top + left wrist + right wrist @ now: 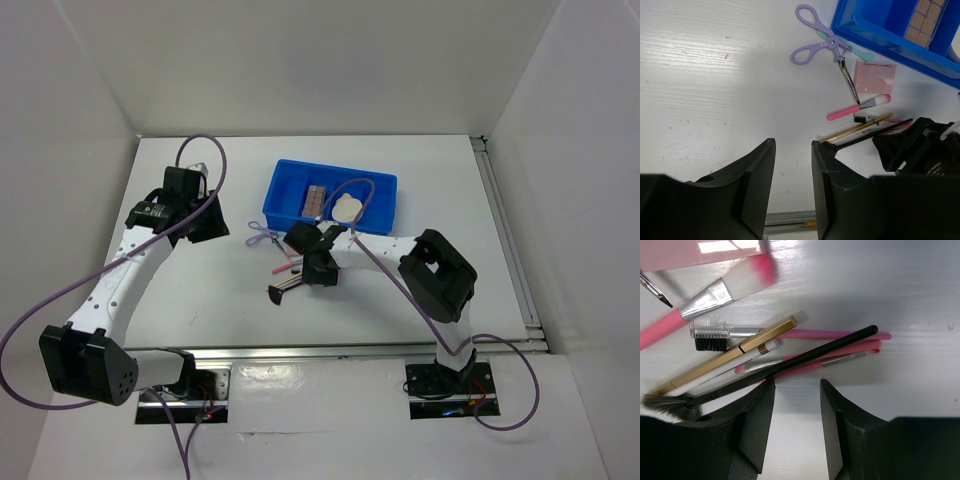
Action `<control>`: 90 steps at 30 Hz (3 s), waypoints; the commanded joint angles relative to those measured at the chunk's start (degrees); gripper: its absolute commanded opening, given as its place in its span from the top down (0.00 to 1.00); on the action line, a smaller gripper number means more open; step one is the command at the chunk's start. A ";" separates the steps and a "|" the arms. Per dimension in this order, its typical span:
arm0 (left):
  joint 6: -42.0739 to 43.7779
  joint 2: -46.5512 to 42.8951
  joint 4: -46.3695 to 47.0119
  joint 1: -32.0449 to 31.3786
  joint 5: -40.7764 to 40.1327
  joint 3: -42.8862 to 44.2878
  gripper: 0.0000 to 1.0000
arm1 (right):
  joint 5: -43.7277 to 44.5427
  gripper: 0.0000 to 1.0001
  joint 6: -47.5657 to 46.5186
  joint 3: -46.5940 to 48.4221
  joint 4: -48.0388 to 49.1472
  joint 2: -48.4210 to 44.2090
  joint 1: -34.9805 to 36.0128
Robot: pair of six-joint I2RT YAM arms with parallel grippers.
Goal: Organize the makeup
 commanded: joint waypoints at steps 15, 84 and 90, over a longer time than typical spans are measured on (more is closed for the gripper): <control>0.19 -0.55 0.92 0.42 2.31 1.01 0.53 | -2.81 0.51 0.52 -1.31 4.21 -4.90 -1.15; 1.24 -0.02 1.45 0.42 4.42 -0.57 0.53 | -2.89 0.74 -5.99 1.86 -1.33 -1.04 -1.15; 1.24 -0.02 1.45 0.42 4.42 -1.10 0.53 | -4.04 0.74 -5.99 1.24 0.16 1.25 -1.15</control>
